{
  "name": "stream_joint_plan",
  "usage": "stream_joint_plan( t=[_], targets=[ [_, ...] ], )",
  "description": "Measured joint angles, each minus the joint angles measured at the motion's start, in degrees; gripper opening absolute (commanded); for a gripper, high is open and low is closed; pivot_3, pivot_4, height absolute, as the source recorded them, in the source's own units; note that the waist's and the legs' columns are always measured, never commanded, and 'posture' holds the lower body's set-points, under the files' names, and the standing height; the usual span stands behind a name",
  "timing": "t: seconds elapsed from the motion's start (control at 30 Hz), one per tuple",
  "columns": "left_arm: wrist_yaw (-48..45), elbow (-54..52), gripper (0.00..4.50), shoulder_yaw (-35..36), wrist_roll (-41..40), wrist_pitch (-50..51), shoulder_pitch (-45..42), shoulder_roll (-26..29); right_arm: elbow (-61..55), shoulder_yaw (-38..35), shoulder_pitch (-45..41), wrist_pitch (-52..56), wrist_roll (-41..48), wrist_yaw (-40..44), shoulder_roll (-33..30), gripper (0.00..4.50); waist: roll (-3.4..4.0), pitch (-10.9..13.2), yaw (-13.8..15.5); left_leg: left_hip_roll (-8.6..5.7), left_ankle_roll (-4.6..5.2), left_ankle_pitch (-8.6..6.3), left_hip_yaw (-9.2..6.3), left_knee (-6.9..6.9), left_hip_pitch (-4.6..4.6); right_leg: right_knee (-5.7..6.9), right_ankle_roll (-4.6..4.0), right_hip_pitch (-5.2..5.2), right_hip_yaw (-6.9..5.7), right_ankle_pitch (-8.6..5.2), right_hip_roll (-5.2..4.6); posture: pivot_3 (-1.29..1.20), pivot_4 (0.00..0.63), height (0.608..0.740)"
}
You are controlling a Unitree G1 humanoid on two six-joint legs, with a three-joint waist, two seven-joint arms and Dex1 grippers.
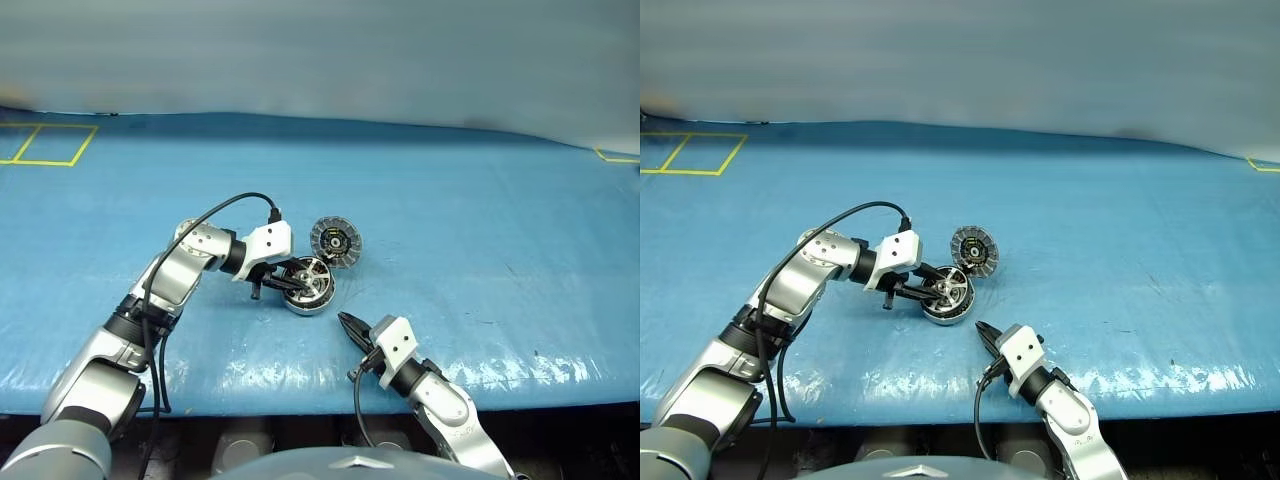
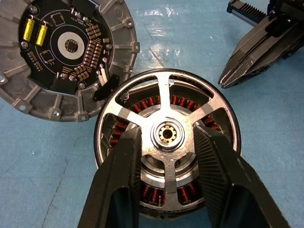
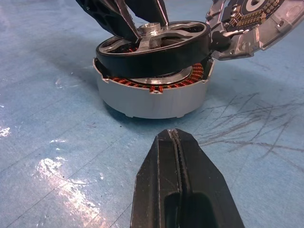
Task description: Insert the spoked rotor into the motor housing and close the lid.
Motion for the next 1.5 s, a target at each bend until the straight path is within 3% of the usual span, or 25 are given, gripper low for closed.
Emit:
stream_joint_plan(
  t=[0.2,0.43,0.63,0.73,0.9,1.03,1.37,1.5],
  targets=[
    [-0.15,-0.01,1.31,0.01,-0.12,0.51,-0.02,0.03,0.11,0.05,-0.43,0.14,-0.31,-0.04,0.00,0.00,0.00,0.00,-0.06,0.00,0.00,0.00,0.00,0.00,0.00,0.00,0.00,0.00,0.00,0.00,0.00,0.00,0.150,0.740],
    [-0.16,-0.53,3.61,0.38,-1.73,1.82,-0.03,-0.22,0.24,0.05,-0.87,0.19,-0.53,-0.15,0.00,0.00,0.00,0.00,0.00,0.00,0.00,0.00,0.00,0.00,0.00,0.00,0.00,0.00,0.00,0.00,-0.01,0.00,0.150,0.740],
    [0.14,-1.32,3.61,1.33,-3.00,3.08,-0.07,-0.15,0.25,0.04,-0.83,0.26,-0.59,-0.25,0.00,0.00,0.00,0.00,0.00,0.01,0.00,0.00,0.00,0.01,0.00,0.00,0.00,0.00,0.00,0.00,-0.01,0.00,0.150,0.740],
    [0.56,-4.44,3.02,3.29,-5.50,5.31,0.62,-0.14,0.23,-0.08,-0.78,0.35,-0.57,-0.38,-0.02,0.00,0.00,0.00,-0.03,0.06,0.01,0.00,-0.01,0.00,-0.01,0.00,0.00,0.00,0.01,0.00,-0.03,0.00,0.150,0.740],
    [5.11,-11.77,1.34,8.92,-9.43,8.06,8.62,0.11,-0.57,-2.98,-0.81,2.95,1.07,-2.33,1.20,0.00,0.06,-0.01,-0.65,0.13,0.00,0.00,-0.02,0.00,0.01,0.04,0.00,0.01,0.03,0.01,-0.07,0.00,0.150,0.740],
    [13.01,-19.18,0.02,14.78,-12.48,7.43,20.57,-3.70,-3.90,-4.88,-4.41,11.60,-0.52,-6.53,2.31,0.00,0.11,0.02,-0.70,0.14,-0.01,0.00,-0.01,0.02,0.03,0.05,0.01,0.01,0.04,0.02,-0.13,0.00,0.150,0.740],
    [27.92,-26.12,0.02,19.10,-11.85,-11.45,47.51,-16.56,-5.17,-9.19,-23.33,33.16,-5.12,-15.80,5.78,0.00,0.30,0.08,-0.77,0.10,0.04,0.09,0.06,0.02,0.03,0.06,-0.11,-0.02,0.05,0.15,-0.19,0.00,0.150,0.740],
    [30.23,-25.59,0.02,19.09,-11.27,-18.82,52.99,-19.38,-0.90,-10.06,-30.66,35.36,-5.69,-16.01,5.36,0.00,0.45,0.15,-0.62,0.09,0.07,0.11,0.03,0.02,0.01,0.04,-0.13,-0.02,-0.02,0.15,-0.18,0.00,0.150,0.740]
  ],
)
